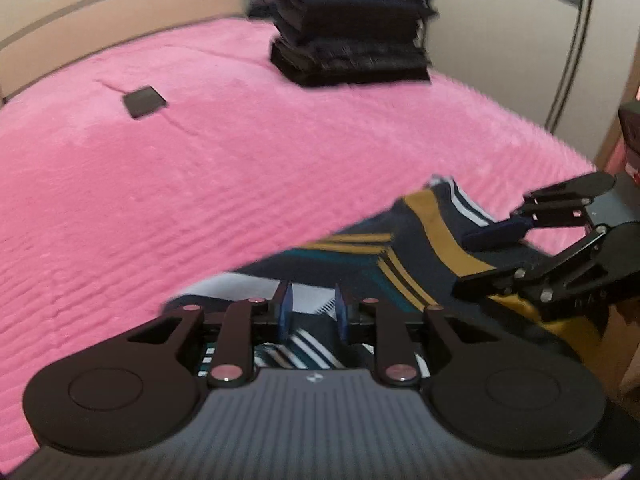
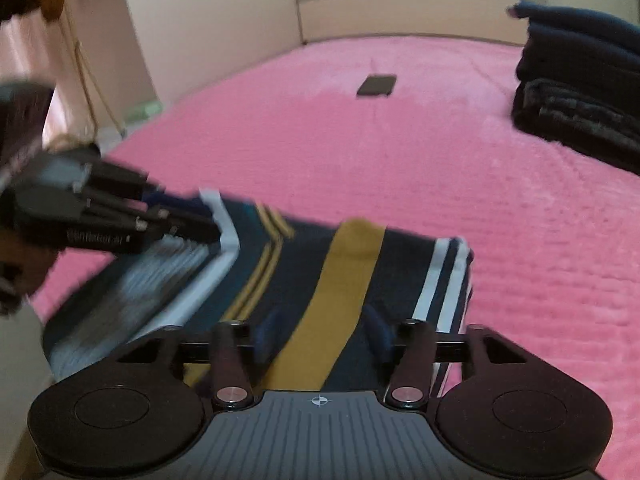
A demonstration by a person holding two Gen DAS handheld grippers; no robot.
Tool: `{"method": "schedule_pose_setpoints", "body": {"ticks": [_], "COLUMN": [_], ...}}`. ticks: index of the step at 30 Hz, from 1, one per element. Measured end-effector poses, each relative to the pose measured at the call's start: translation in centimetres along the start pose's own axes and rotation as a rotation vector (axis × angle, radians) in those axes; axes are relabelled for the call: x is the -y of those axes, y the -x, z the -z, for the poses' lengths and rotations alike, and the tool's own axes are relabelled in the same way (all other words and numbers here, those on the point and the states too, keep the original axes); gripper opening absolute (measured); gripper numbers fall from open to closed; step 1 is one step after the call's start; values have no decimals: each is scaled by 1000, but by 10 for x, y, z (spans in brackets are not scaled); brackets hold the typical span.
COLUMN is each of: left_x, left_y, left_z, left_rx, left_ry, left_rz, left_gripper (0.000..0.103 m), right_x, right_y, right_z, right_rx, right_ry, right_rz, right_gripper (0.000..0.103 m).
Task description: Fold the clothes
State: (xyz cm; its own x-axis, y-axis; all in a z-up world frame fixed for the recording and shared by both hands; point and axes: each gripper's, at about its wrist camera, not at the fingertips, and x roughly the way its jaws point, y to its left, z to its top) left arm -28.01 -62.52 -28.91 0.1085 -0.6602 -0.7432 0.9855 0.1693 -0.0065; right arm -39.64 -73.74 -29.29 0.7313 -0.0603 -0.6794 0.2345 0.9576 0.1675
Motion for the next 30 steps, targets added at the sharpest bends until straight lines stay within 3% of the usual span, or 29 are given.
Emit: {"method": "schedule_pose_setpoints", "body": {"ticks": [2,22,25,30], "left_x": [2,7,9,26], "left_y": [-16,-19,-11,11], "left_z": [3,5,4,-4], "left_rx": [-44,-41,-34,27], "left_ry": [-30,-70,-72,-78], "left_rz": [-13,-43,-50,20], "left_gripper": [20,20,20,19], "right_x": [4,6,11,4], "right_y": [-3,43,56,95], "right_z": [3,38,45,60], "right_rx": [1,26,26,114], "right_ry": [2,-39,-81,-122], "right_rz": [23,73,93,99], "right_gripper": [53,53,64,64]}}
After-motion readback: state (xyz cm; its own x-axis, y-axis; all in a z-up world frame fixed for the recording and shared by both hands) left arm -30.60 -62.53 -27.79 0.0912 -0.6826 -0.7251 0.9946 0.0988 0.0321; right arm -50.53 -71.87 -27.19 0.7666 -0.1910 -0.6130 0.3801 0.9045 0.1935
